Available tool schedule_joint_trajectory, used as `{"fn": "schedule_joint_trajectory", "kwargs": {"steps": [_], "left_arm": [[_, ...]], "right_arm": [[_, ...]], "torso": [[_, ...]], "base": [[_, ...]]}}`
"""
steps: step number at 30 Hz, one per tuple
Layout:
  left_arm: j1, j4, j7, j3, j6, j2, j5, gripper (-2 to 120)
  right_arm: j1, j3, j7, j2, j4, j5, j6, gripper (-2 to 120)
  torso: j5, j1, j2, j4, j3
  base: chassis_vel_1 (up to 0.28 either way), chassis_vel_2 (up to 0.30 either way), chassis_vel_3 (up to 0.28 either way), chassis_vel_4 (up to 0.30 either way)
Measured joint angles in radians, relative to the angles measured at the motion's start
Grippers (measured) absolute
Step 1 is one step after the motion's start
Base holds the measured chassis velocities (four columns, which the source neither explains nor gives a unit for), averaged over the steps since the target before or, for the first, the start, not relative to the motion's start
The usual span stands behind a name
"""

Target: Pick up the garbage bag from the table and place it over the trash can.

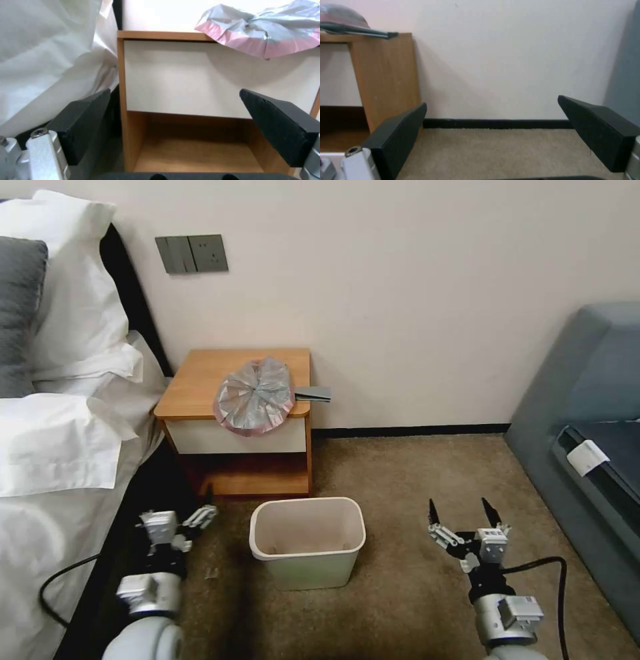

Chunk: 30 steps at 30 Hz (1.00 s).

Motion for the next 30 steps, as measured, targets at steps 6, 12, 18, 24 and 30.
{"fn": "schedule_joint_trajectory", "kwargs": {"steps": [6,12,18,24,30], "left_arm": [[0.024,0.004,0.085,0.047,0.022,0.034,-0.078,97],[0.038,0.006,0.083,0.067,0.008,0.042,-0.048,98],[0.043,0.001,0.071,0.082,0.003,0.028,-0.002,97],[0.039,-0.003,0.060,0.080,0.008,0.009,0.024,98],[0.038,-0.011,0.048,0.069,0.016,-0.005,0.036,98]], "right_arm": [[0.042,-0.010,-0.015,-0.061,-0.005,0.024,0.007,100],[0.181,-0.038,-0.046,-0.170,-0.068,-0.035,0.059,100],[0.424,-0.152,-0.066,-0.334,-0.182,-0.186,0.089,100],[0.608,-0.280,-0.075,-0.405,-0.290,-0.330,0.102,100],[0.805,-0.422,-0.086,-0.421,-0.461,-0.525,0.153,100]], "torso": [[-0.0009,0.000,0.000,-0.0004,0.000],[0.0000,0.000,0.000,-0.0001,0.000],[-0.0001,0.000,0.000,-0.0001,0.000],[0.0000,0.000,0.000,-0.0002,0.000],[0.0000,0.000,0.000,-0.0003,0.000]], "base": [[0.000,0.000,0.000,0.000],[0.000,0.000,0.000,0.000],[0.000,0.000,0.000,0.000],[0.000,0.000,0.000,0.000],[0.000,0.000,0.000,0.000]]}}
